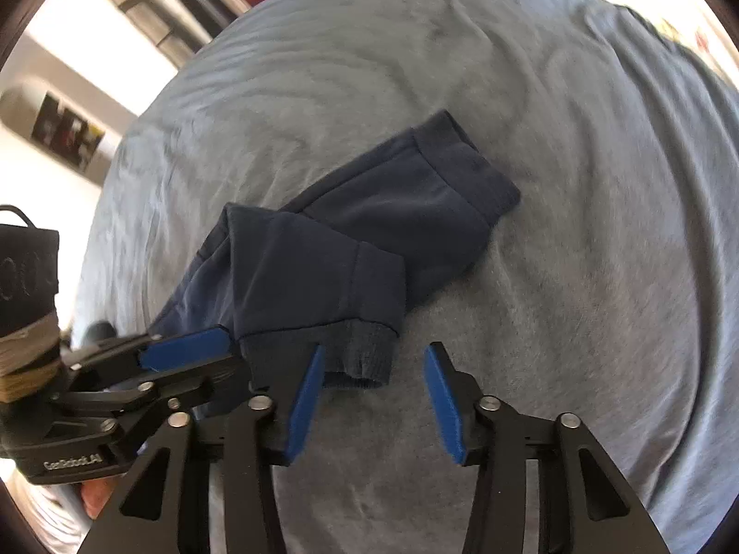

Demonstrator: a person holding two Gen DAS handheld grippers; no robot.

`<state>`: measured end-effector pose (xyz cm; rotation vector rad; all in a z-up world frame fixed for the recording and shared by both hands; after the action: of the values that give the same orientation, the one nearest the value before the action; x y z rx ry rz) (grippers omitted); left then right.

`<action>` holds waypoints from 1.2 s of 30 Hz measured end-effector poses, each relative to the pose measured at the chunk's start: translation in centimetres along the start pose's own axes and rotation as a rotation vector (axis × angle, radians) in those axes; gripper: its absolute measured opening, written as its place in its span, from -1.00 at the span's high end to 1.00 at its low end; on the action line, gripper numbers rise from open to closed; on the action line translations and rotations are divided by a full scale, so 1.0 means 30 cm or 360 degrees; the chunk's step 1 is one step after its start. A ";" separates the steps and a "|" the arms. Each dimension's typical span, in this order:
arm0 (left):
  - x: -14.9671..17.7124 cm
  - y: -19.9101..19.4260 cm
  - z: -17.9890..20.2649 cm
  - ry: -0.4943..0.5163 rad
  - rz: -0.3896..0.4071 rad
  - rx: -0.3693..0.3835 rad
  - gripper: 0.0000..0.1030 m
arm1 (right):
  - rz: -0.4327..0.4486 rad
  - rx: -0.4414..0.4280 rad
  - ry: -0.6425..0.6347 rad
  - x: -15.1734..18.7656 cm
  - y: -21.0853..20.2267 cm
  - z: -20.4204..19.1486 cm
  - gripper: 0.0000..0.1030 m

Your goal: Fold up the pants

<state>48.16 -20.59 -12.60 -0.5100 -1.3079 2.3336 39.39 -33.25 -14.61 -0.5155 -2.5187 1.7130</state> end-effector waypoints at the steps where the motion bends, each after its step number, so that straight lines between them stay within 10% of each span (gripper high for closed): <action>1: -0.006 0.009 0.000 -0.0010 -0.0005 -0.0008 0.30 | -0.0006 -0.0066 0.0053 -0.001 0.007 0.016 0.18; 8: -0.038 0.067 -0.025 -0.0128 -0.0075 -0.0024 0.75 | -0.0078 -0.0230 0.0170 -0.013 0.085 0.054 0.42; 16: -0.139 -0.047 0.049 -0.0141 0.0014 -0.0007 0.76 | -0.0016 -0.0341 0.0204 -0.059 0.011 0.058 0.76; 31: -0.543 0.107 0.113 -0.0020 -0.0125 -0.0129 0.76 | 0.0086 -0.0436 0.0579 -0.316 -0.032 0.247 0.73; 36: -0.566 0.129 0.084 0.0004 -0.0181 -0.0202 0.69 | 0.0146 -0.0229 0.0566 -0.328 -0.061 0.287 0.19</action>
<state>60.60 -33.03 -12.80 -0.4646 -1.4518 2.1677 46.27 -44.52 -14.84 -0.8721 -2.3984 1.3256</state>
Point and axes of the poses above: each gripper's, at about its wrist camera, not at the fingertips, and y roughly the way its jaws point, z to its right, x to its underside, the point moved 1 cm from there along y, roughly the way its jaws point, and after that the axes turned 9 degrees about -z, right-handed, at the moved point
